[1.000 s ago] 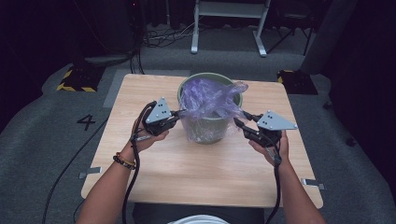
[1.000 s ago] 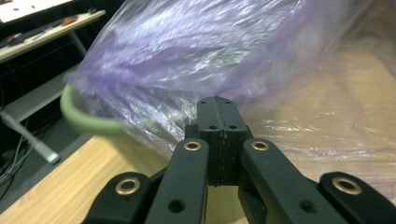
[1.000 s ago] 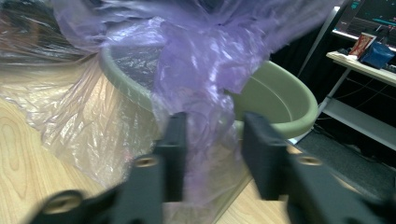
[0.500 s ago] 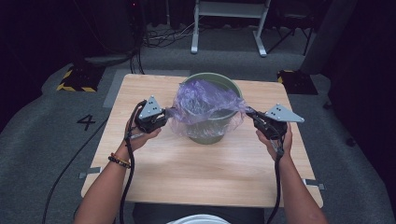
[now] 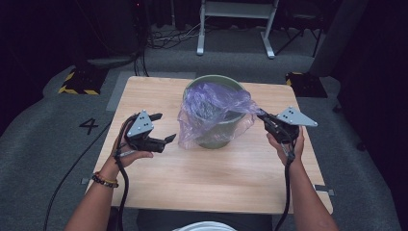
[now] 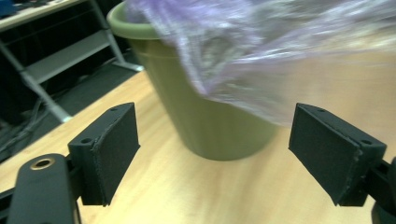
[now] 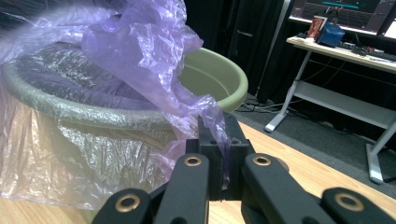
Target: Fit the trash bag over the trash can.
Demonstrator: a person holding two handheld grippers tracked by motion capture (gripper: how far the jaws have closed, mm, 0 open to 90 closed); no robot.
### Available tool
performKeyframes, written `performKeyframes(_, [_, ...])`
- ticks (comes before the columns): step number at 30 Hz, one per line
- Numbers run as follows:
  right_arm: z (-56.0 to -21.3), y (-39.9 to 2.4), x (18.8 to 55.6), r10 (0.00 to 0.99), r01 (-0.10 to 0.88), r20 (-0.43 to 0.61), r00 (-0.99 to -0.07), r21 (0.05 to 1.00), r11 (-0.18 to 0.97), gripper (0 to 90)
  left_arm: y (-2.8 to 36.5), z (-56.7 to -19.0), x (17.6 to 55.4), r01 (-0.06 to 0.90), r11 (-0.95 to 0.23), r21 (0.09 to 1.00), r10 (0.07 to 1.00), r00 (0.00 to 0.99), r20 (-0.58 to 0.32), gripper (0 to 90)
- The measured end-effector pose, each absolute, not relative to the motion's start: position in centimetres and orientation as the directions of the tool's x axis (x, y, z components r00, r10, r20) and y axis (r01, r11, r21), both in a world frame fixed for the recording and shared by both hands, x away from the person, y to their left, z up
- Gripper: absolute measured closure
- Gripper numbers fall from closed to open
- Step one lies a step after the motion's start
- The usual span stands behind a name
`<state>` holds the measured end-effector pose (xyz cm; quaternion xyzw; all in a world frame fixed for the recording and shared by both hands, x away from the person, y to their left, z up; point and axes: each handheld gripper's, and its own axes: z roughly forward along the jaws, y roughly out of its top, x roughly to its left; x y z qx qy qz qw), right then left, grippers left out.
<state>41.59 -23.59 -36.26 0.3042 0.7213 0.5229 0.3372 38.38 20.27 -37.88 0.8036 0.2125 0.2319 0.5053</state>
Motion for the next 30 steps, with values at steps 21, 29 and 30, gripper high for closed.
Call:
performKeyframes(21, [-35.7,-23.5,41.7,0.796,0.075,-0.185,-0.576,0.958,0.277,88.3,14.1,-34.7,37.0,-0.016,-0.415,0.91,0.581,0.765,0.278,45.4])
performKeyframes(29, [-35.4,-23.8,42.0,0.799,0.071,-0.191,-0.57,0.958,0.28,88.1,15.2,-32.8,40.6,-0.038,-0.433,0.9,0.609,0.725,0.323,85.6])
performKeyframes(30, [-35.2,-23.8,42.2,0.8,0.074,-0.19,-0.569,0.957,0.28,88.1,15.6,-32.5,41.5,-0.034,-0.432,0.901,0.625,0.709,0.327,88.9])
